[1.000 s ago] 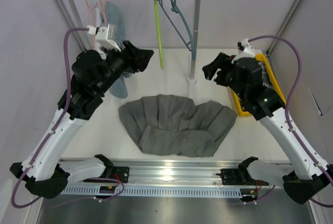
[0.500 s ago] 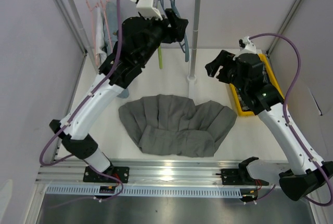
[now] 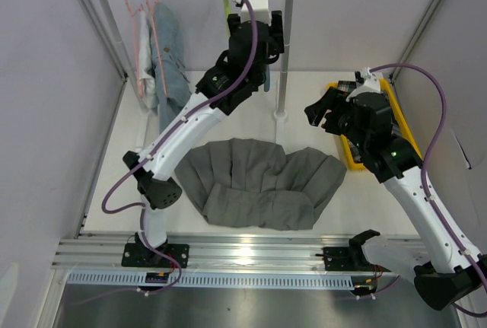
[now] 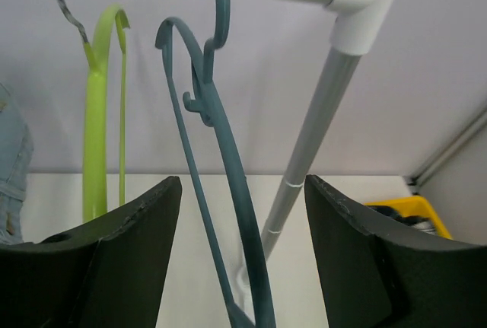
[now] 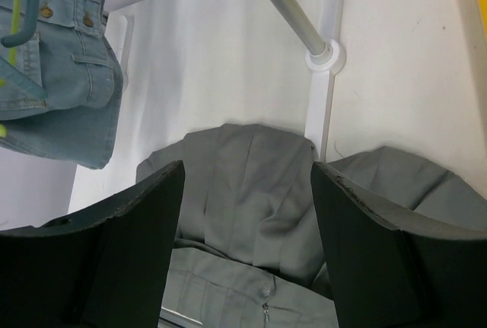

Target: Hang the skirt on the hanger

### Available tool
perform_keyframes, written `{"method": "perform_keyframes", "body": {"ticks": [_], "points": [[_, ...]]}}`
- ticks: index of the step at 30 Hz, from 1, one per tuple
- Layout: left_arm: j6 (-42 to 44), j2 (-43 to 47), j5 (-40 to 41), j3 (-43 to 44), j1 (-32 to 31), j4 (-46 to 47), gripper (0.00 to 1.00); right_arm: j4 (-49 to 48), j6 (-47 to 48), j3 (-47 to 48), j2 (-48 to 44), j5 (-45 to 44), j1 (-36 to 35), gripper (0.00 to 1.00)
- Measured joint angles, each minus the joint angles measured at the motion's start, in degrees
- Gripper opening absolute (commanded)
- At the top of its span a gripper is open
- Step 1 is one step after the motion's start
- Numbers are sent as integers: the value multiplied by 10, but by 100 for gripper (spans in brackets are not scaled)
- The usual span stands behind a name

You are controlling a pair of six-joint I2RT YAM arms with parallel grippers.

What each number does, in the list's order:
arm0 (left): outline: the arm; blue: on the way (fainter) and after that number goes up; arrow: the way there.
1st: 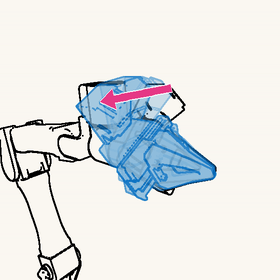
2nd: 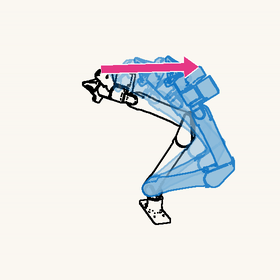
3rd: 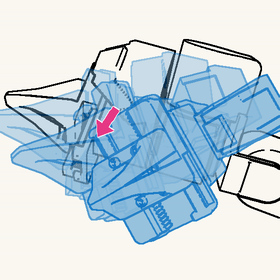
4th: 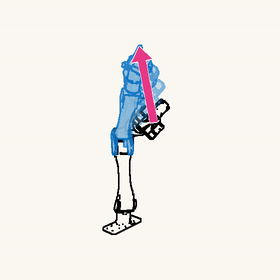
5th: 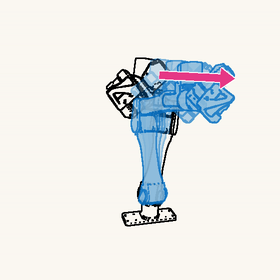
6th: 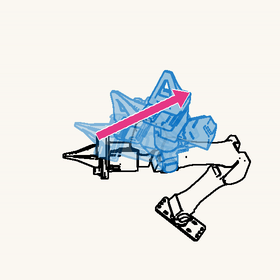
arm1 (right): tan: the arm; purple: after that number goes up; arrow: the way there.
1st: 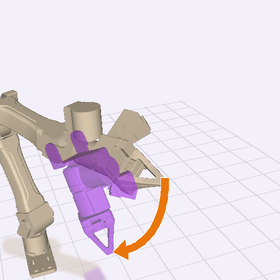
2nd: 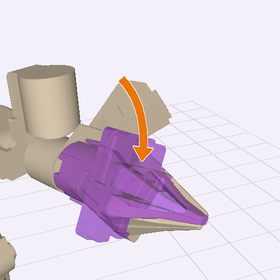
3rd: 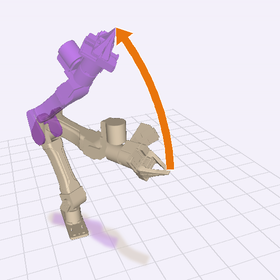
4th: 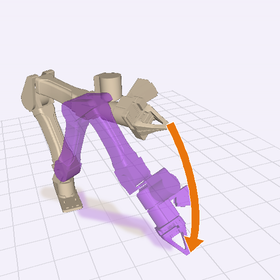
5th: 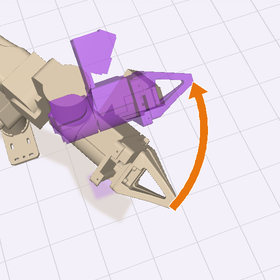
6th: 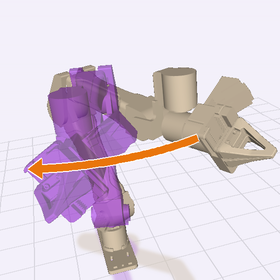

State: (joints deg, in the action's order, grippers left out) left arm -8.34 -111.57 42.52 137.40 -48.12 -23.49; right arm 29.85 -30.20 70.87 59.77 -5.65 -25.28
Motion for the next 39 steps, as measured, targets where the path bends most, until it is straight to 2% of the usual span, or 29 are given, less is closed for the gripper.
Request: {"method": "perform_keyframes", "body": {"ticks": [9, 12, 13, 15, 16, 23, 33, 39], "points": [[14, -43, 25, 14, 12, -29, 60, 1, 0, -19, -14, 4, 4, 73], [14, -43, 26, 15, 17, -29, 50, 3, 0, -28, -14, 6, 8, 73], [14, -43, 26, 15, 19, -31, 43, 3, 0, -30, -15, 6, 9, 72], [17, -43, 26, 15, 22, -35, 38, 4, 0, -33, -18, 7, 12, 72], [20, -43, 25, 15, 23, -37, 30, 4, 0, -33, -20, 8, 14, 72], [31, -41, 11, 15, 37, -42, 1, 4, 0, -33, -31, 12, 21, 70], [58, -11, -30, 15, 51, -41, 0, 4, 0, -33, -34, 17, 26, 69], [56, 15, -83, 16, 56, -44, 0, 3, 0, -37, -36, 21, 30, 69]]}}
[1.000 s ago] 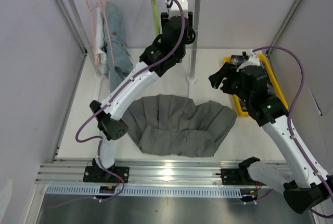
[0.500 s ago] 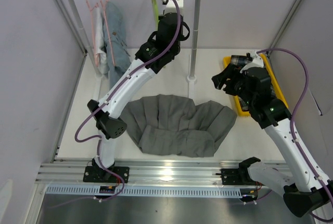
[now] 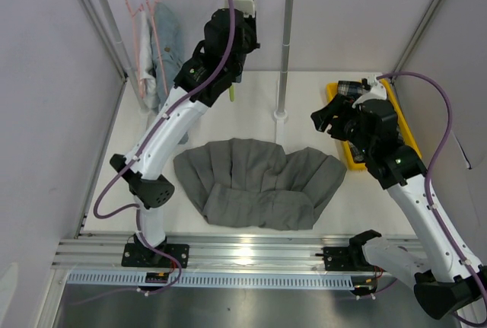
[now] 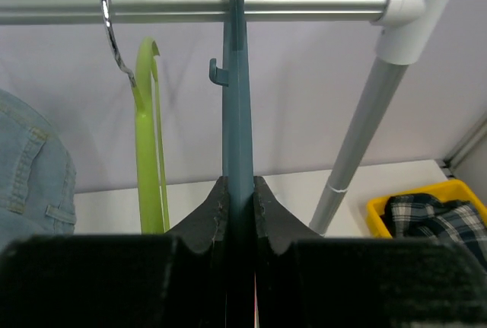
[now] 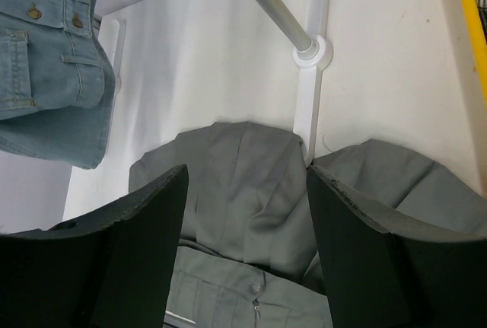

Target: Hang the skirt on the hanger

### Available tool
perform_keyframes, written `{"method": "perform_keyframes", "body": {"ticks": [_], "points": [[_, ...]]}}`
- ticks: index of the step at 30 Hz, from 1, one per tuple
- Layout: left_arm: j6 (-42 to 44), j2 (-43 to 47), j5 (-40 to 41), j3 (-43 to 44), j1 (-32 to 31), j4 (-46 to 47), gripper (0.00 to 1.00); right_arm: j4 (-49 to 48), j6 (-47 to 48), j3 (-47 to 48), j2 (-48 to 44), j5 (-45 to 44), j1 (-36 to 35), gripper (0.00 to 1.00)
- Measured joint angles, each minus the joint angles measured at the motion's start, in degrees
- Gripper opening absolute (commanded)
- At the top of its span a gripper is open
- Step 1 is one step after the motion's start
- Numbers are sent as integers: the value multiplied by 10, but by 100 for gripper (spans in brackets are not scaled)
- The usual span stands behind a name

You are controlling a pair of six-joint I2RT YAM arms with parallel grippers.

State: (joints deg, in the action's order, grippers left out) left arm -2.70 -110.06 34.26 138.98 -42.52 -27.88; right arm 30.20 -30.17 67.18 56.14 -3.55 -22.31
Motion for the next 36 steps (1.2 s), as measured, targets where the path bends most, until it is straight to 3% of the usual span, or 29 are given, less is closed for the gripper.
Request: {"method": "perform_keyframes", "body": {"ticks": [10, 18, 36], "points": [[-19, 54, -88, -37, 5, -34, 0, 0, 0, -12, -10, 6, 9, 69], [-19, 111, -136, -123, 5, -49, 0, 0, 0, -29, -21, 11, 12, 69], [-11, 369, -278, -428, 5, -50, 0, 73, -2, -70, -32, 48, 0, 67]]}}
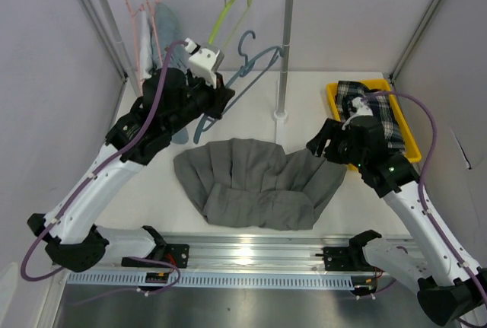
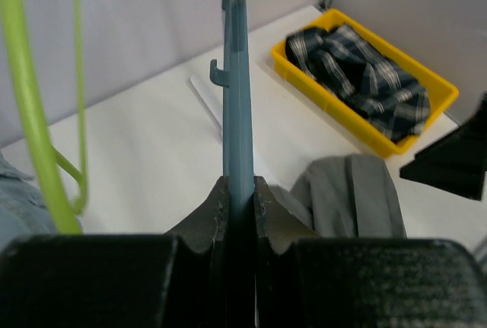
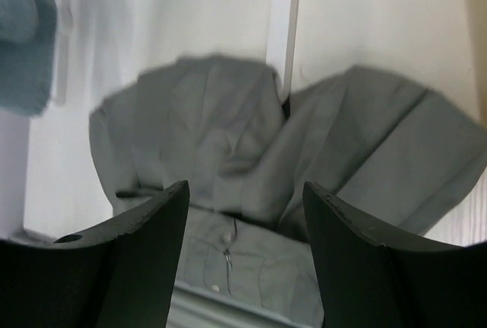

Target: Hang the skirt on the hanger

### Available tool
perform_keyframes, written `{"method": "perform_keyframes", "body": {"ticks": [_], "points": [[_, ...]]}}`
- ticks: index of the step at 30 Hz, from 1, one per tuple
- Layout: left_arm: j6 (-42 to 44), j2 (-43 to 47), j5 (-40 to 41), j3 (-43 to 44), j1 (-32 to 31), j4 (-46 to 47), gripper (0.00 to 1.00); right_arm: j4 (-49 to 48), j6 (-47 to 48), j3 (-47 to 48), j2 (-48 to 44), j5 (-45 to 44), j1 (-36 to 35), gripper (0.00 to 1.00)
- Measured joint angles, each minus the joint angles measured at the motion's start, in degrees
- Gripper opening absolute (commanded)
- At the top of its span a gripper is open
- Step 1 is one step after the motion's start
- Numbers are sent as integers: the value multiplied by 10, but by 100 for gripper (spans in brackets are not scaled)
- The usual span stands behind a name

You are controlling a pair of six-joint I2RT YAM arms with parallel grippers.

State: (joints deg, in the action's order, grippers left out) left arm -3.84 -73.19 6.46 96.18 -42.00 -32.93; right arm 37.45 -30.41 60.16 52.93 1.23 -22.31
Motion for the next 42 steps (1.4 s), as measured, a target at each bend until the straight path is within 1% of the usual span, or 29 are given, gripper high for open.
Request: {"method": "perform_keyframes", "body": {"ticks": [3, 6, 8, 12, 17, 21, 23, 25, 26, 27, 31, 35, 39, 41, 42], "points": [[-1, 48, -31, -62, 0, -10, 0, 16, -11, -32, 3, -12, -52, 67], [-8, 100, -78, -134, 0, -15, 0, 25, -29, -72, 15, -34, -113, 67], [-17, 133, -112, -180, 0, -21, 0, 24, -44, -102, 26, -46, -139, 68], [-33, 190, -163, -261, 0, -35, 0, 26, -72, -159, 40, -60, -158, 74], [-49, 215, -219, -326, 0, -42, 0, 24, -95, -179, 62, -74, -170, 77], [-53, 213, -243, -352, 0, -47, 0, 17, -113, -187, 71, -85, -186, 74], [-54, 212, -254, -361, 0, -47, 0, 12, -122, -195, 71, -88, -195, 68], [-54, 210, -266, -368, 0, -47, 0, 7, -132, -204, 71, -90, -202, 64], [-54, 207, -270, -369, 0, -48, 0, 5, -136, -210, 71, -90, -204, 64], [-54, 203, -274, -369, 0, -48, 0, 3, -140, -216, 71, -91, -205, 64], [-53, 179, -295, -372, 0, -48, 0, 4, -151, -224, 70, -97, -207, 73], [-51, 156, -306, -372, 0, -54, 0, 4, -158, -224, 57, -109, -207, 77], [-52, 152, -304, -372, 0, -66, 0, 4, -162, -224, 50, -120, -207, 77], [-52, 152, -301, -372, 0, -68, 0, 4, -162, -221, 54, -125, -207, 75], [-52, 152, -300, -372, 0, -69, 0, 2, -162, -220, 59, -126, -206, 72]]}}
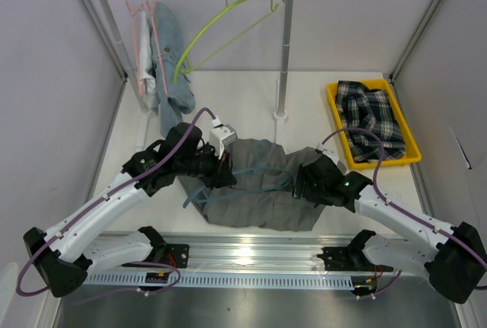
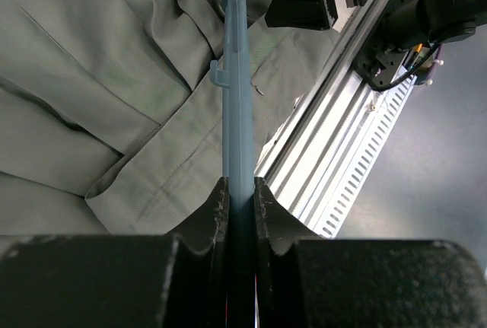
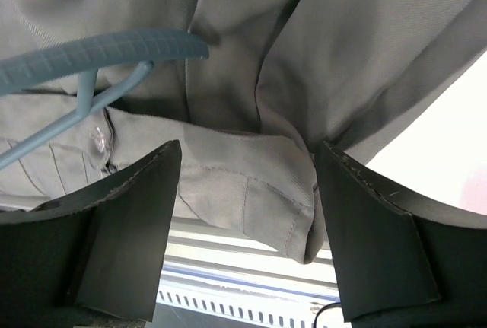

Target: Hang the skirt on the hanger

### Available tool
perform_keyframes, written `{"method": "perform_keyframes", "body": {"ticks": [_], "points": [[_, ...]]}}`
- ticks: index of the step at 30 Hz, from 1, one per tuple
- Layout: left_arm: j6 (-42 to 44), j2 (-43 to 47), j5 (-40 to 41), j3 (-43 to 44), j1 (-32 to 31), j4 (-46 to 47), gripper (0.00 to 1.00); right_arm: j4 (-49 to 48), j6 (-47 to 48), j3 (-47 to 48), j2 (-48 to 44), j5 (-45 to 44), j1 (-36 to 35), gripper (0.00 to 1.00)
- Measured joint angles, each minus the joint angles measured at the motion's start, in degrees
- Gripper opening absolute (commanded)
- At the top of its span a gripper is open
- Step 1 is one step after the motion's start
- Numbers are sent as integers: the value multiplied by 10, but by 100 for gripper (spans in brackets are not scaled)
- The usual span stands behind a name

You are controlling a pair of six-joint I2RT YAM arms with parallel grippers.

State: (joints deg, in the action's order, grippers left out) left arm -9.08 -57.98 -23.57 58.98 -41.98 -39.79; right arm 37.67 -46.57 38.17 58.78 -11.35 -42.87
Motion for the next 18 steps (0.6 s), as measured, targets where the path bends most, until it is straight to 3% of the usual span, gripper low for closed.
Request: {"method": "perform_keyframes", "body": {"ticks": [6, 9, 10, 13, 18], "points": [[-5, 0, -2, -1, 0, -2, 0, -14, 0, 4, 35, 4, 2, 46], [-11, 7, -5, -2, 0, -4, 0, -13, -3, 4, 23, 4, -1, 36], [-13, 11, -7, -2, 0, -5, 0, -11, -3, 4, 15, 5, -2, 26], [-16, 23, -13, -2, 0, -8, 0, -1, -11, 4, -19, 7, -7, 15], [-25, 37, -30, -2, 0, -14, 0, 24, -29, 4, -78, 12, -41, 10]]}}
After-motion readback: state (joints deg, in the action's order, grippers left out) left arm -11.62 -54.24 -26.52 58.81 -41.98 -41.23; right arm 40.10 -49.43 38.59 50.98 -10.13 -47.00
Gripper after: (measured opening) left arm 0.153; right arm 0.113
